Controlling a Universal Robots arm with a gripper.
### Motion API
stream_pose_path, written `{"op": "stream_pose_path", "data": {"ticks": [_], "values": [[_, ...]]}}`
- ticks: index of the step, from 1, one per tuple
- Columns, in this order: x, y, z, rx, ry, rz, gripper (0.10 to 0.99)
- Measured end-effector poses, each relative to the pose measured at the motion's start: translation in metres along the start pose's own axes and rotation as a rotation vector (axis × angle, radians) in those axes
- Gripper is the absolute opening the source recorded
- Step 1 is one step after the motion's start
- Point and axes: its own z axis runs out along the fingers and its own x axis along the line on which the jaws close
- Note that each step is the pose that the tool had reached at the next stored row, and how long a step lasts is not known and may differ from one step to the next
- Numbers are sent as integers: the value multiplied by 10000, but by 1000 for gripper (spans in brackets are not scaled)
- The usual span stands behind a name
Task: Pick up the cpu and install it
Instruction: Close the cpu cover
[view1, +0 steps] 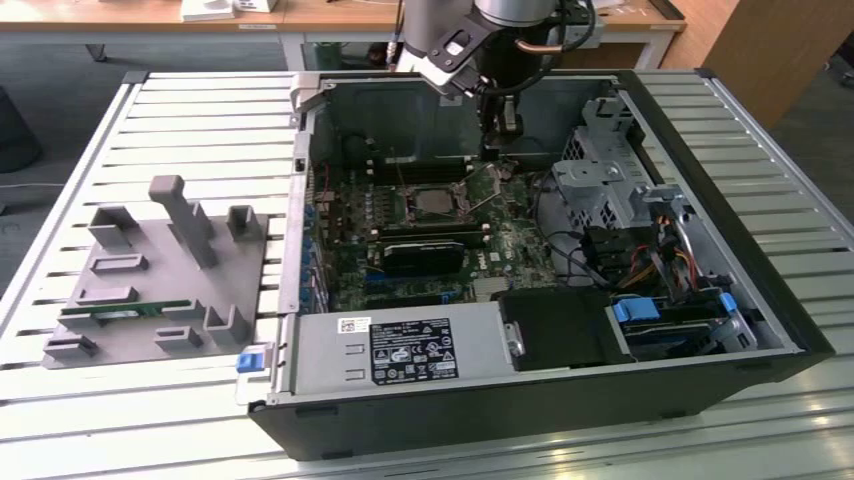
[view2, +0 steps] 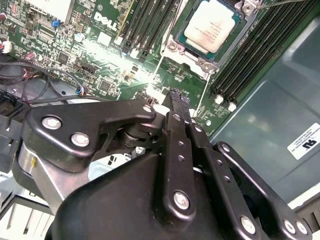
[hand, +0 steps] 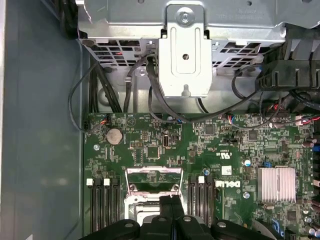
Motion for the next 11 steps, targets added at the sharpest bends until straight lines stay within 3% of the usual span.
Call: {"op": "stream_pose_path", "data": {"ticks": [11], "values": [[1,19,4,1,2,-2,106]]}}
